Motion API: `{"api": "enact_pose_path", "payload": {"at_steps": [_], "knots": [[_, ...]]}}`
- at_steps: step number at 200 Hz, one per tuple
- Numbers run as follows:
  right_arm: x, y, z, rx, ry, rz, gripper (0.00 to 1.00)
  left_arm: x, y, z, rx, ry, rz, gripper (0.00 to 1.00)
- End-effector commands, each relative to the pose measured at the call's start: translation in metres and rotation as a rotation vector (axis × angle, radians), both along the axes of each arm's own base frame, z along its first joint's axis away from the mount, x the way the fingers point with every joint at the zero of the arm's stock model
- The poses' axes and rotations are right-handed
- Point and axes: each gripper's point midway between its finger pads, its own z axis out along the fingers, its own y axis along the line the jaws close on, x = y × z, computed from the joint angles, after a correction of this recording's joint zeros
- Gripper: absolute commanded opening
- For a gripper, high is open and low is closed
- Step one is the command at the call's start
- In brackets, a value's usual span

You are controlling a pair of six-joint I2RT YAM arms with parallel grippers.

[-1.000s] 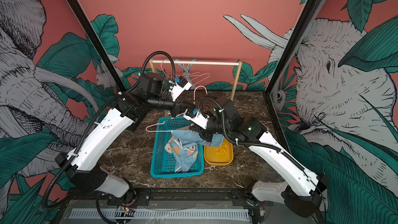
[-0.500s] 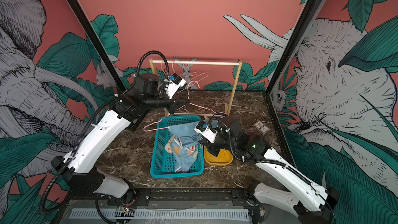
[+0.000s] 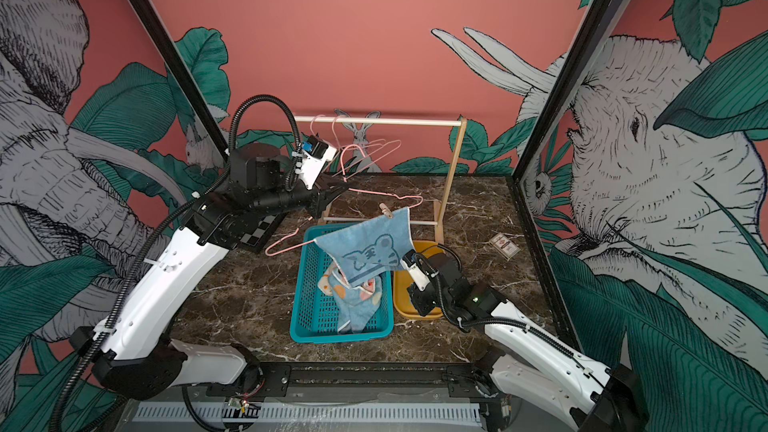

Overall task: Remove the clothespins securing towels to the hanger
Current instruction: Place the clothespin in the storage box.

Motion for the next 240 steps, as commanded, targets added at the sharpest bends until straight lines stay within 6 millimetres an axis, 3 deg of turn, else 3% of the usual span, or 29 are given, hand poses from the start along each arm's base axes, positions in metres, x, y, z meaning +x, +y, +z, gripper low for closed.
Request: {"api": "enact_pose_path", "payload": {"at_steps": [1, 62, 134, 203, 240], "knots": [[0.024, -0.002, 0.004, 0.063, -0.035, -0.118, 0.03, -0.003, 0.009, 0.021, -0.051, -0.058, 0.028, 0.0], [0.038, -0.018, -0.035, 0.015, 0.045, -0.227, 0.11, -0.006, 0.012, 0.019, -0.05, -0.057, 0.031, 0.0], [0.044, -0.023, -0.046, 0.013, 0.069, -0.265, 0.43, -0.007, 0.008, 0.012, -0.039, -0.034, 0.011, 0.0], [0.043, -0.035, -0.01, 0.011, -0.011, -0.267, 0.5, -0.014, 0.006, 0.007, -0.021, -0.005, -0.025, 0.0], [0.039, -0.032, 0.055, 0.068, -0.139, -0.189, 0.5, -0.026, -0.006, -0.003, -0.03, 0.049, -0.127, 0.0]]}}
